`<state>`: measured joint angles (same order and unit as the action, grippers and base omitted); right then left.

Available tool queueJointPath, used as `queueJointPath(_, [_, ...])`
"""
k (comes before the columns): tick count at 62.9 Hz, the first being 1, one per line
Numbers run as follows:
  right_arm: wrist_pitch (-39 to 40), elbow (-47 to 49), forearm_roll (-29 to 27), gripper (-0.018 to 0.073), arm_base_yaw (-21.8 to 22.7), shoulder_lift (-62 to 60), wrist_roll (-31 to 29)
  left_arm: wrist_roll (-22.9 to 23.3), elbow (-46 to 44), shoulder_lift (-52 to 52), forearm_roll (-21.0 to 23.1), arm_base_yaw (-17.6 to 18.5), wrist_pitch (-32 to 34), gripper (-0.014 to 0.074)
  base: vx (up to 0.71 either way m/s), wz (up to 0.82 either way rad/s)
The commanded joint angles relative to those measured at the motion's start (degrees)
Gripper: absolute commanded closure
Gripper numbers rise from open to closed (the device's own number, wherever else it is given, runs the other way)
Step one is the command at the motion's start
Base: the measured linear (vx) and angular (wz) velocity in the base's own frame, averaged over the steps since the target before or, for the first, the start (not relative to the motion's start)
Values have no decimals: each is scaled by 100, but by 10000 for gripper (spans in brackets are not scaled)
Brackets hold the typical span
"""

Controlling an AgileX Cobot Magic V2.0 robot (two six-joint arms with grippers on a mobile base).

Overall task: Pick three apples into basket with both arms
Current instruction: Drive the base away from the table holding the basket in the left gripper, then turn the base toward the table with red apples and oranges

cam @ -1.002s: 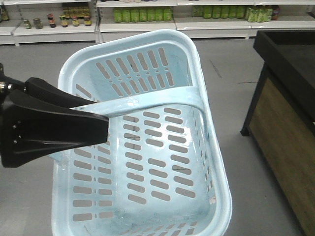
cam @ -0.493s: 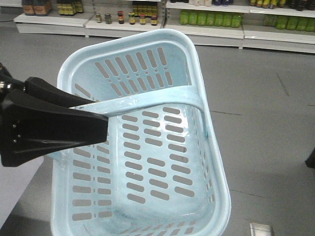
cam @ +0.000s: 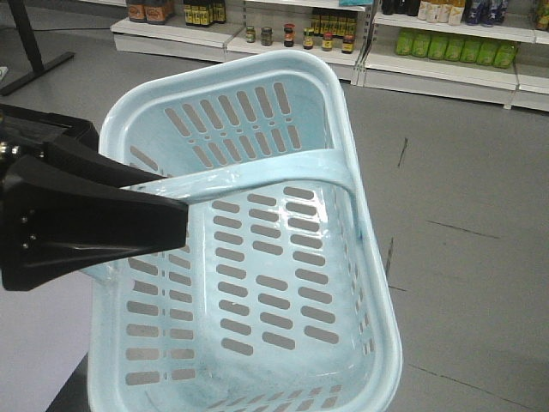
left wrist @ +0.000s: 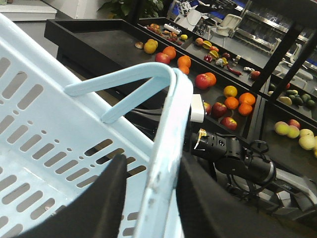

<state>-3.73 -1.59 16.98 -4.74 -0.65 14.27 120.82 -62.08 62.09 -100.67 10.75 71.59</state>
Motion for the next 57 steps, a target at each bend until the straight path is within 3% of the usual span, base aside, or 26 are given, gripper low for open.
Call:
queueJointPath(1, [408, -75, 48, 564, 29, -69, -16, 104, -143, -102, -111, 26, 212, 603, 20, 11])
queueJointPath(23, [408, -75, 48, 564, 29, -69, -16, 104, -143, -102, -111, 26, 217, 603, 22, -8])
queueJointPath(57, [408, -75, 48, 564, 29, -69, -16, 104, -143, -102, -111, 26, 217, 603, 24, -33])
